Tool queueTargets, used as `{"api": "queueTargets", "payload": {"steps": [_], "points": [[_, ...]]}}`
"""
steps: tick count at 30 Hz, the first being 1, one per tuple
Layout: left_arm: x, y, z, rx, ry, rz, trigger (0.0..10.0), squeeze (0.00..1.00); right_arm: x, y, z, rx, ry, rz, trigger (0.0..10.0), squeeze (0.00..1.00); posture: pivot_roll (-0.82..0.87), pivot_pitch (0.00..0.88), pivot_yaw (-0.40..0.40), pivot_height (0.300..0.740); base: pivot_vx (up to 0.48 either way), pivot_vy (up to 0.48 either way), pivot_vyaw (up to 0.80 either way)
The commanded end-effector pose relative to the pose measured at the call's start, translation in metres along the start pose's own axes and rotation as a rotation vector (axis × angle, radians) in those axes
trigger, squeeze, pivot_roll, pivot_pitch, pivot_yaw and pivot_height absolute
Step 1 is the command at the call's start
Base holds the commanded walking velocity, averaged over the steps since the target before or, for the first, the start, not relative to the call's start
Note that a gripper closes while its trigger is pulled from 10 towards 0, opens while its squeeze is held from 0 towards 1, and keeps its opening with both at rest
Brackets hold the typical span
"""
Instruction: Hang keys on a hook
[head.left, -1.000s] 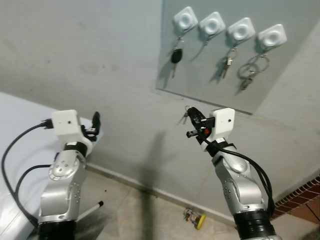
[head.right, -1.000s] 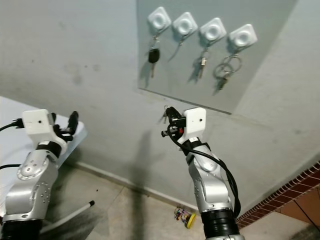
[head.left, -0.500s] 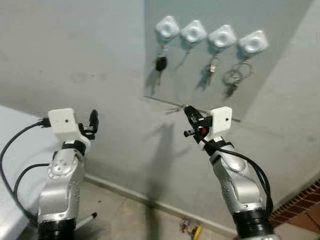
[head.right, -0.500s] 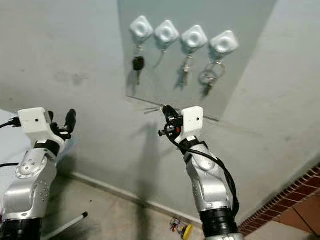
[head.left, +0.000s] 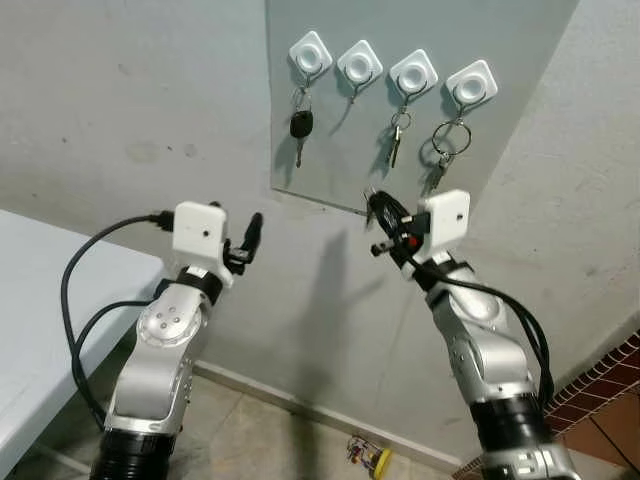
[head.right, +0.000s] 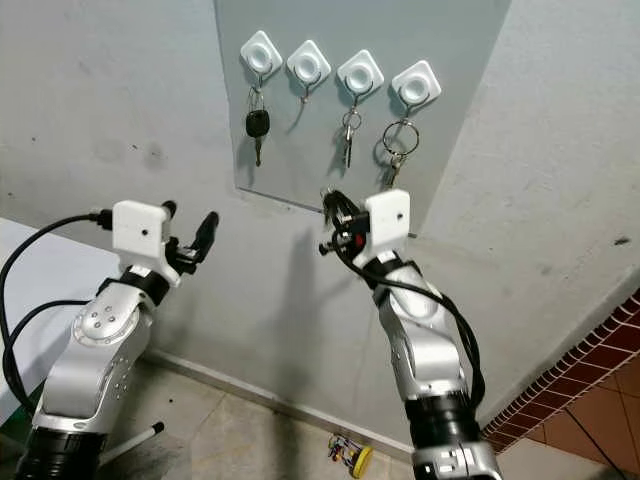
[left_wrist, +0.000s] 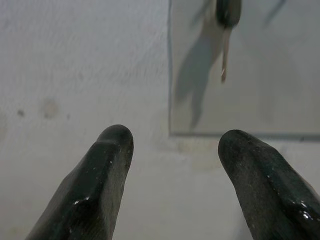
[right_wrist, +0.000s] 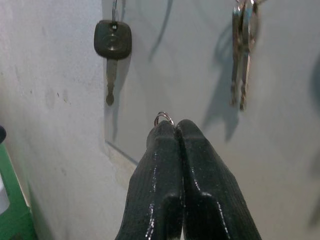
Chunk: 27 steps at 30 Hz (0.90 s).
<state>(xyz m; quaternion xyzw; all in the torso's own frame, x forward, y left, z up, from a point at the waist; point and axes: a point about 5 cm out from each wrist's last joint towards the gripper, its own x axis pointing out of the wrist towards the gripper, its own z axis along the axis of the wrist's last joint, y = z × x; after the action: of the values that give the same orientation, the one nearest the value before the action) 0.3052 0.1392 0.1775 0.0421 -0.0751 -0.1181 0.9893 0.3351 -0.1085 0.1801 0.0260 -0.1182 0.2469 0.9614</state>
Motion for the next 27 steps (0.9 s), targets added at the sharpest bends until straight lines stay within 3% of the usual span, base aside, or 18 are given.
{"api": "queueTargets", "payload": {"steps": [1,18,24,27], "points": [[0.002,-0.003,0.008,0.002,-0.028,-0.024,10.0,0.0,0.001,-0.003,0.001,0.003,-0.003,0.001,10.0,0.0,-0.05,0.0,-0.04,0.724,0.0,0.0,0.0],[0.012,-0.006,0.04,0.002,-0.12,-0.048,10.0,0.0,0.051,0.009,0.043,0.018,-0.149,0.094,10.0,0.0,-0.04,0.0,-0.045,0.724,0.0,0.0,0.0],[0.012,-0.007,0.042,-0.004,-0.126,-0.05,10.0,0.0,0.056,0.01,0.052,0.041,-0.195,0.104,10.0,0.0,-0.04,0.0,-0.046,0.724,0.0,0.0,0.0],[0.012,-0.008,0.041,-0.005,-0.123,-0.051,10.0,0.0,0.056,0.01,0.055,0.095,-0.227,0.111,10.0,0.0,-0.04,0.0,-0.046,0.724,0.0,0.0,0.0]]}}
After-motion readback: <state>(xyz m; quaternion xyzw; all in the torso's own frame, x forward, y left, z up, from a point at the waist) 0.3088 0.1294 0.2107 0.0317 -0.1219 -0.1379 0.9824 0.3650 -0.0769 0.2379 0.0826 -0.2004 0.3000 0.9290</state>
